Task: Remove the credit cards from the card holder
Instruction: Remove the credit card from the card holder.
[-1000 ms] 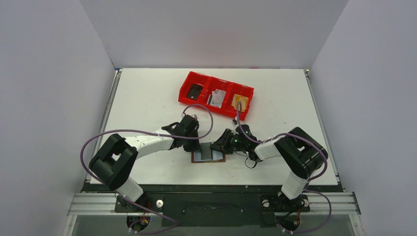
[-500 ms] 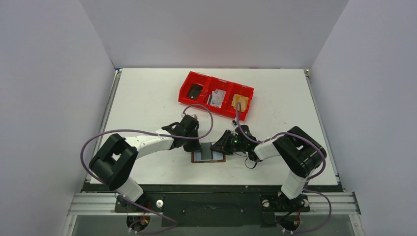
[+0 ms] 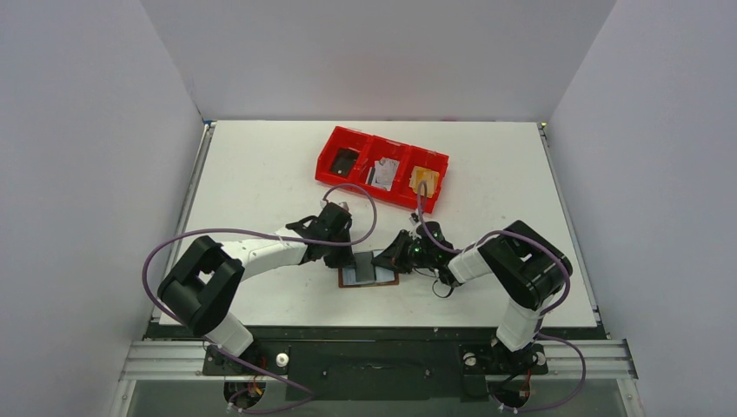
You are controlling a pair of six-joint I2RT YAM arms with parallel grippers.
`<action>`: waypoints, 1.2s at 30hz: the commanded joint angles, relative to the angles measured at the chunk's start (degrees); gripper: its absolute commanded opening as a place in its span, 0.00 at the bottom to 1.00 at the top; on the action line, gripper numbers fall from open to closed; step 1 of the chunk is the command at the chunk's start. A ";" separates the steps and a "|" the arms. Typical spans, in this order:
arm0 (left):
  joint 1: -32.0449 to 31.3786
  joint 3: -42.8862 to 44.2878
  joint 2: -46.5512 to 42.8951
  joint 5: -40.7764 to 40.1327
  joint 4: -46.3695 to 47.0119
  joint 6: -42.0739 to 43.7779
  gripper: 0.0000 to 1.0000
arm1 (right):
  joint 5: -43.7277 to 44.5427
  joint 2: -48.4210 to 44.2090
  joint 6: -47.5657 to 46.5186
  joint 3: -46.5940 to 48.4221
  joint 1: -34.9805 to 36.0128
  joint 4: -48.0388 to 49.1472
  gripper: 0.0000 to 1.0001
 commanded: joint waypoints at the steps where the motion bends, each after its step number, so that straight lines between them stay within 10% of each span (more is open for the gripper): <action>1: -0.02 -1.64 2.95 -2.11 -3.47 0.52 0.00 | 0.33 -0.55 -0.07 -0.80 -0.19 3.87 0.00; 36: 1.69 -3.27 1.71 -4.00 -4.34 0.82 0.00 | 3.82 -7.53 -8.04 -1.91 -4.60 -8.20 0.00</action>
